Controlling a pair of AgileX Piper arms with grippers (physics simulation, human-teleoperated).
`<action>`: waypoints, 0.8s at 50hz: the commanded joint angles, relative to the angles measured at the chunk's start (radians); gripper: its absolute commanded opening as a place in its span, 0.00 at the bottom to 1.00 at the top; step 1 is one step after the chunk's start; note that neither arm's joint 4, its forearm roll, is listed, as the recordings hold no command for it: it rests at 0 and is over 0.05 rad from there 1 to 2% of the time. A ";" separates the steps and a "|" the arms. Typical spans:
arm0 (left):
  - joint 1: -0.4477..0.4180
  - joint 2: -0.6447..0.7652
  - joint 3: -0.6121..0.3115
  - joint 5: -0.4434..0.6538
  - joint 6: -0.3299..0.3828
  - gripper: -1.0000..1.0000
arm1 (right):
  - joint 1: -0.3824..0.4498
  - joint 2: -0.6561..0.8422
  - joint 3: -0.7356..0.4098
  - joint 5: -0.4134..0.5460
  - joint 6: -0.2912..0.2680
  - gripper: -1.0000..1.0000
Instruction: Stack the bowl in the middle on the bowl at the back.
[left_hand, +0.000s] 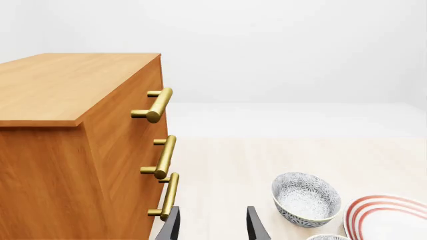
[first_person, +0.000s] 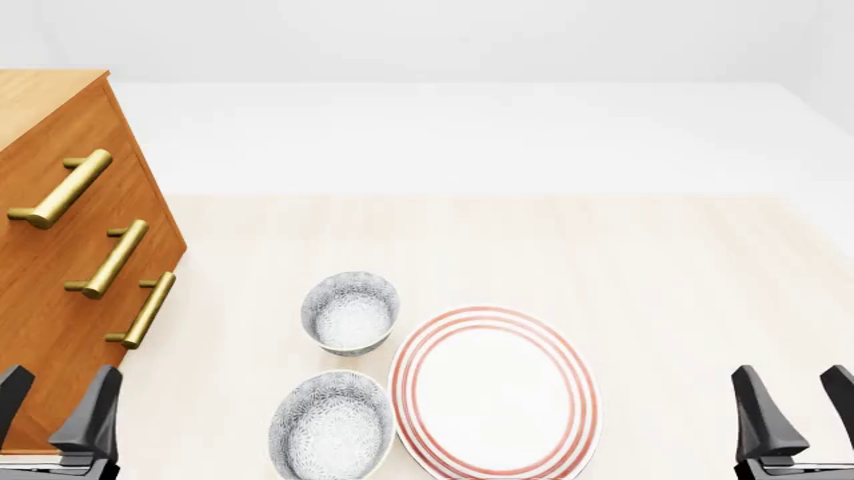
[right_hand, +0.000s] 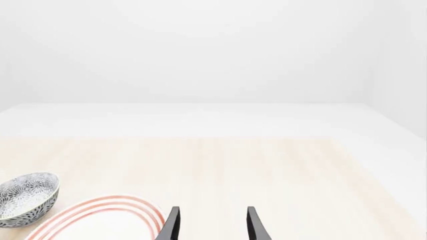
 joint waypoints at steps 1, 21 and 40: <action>-0.001 0.002 -0.002 0.001 0.004 1.00 | -0.003 0.013 0.000 -0.009 -0.002 1.00; 0.053 0.062 -0.014 -0.018 -0.061 1.00 | -0.011 0.013 -0.001 -0.004 0.019 1.00; -0.175 0.107 -0.308 0.245 -0.010 1.00 | -0.011 0.017 -0.003 -0.004 0.028 1.00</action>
